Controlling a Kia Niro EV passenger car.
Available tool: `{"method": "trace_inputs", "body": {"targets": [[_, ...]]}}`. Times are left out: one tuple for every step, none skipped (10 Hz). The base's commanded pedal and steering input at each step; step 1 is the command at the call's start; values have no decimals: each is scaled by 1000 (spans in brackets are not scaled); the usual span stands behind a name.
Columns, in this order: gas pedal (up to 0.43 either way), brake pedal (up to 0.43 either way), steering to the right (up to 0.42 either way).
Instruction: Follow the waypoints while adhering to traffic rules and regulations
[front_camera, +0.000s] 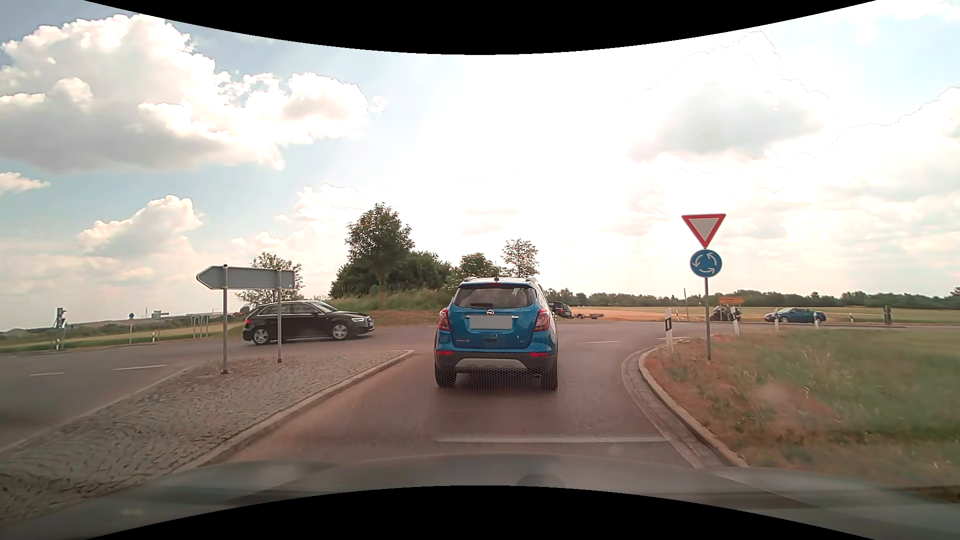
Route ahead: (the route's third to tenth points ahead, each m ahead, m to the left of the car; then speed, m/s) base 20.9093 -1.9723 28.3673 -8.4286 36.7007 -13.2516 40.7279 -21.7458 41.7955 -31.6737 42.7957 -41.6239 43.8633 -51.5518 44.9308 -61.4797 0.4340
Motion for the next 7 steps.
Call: {"method": "trace_inputs", "body": {"targets": [[0,79,21],[0,49,21],[0,30,20],[0,0,21],[0,0,20],[0,0,21],[8,0,21]]}}
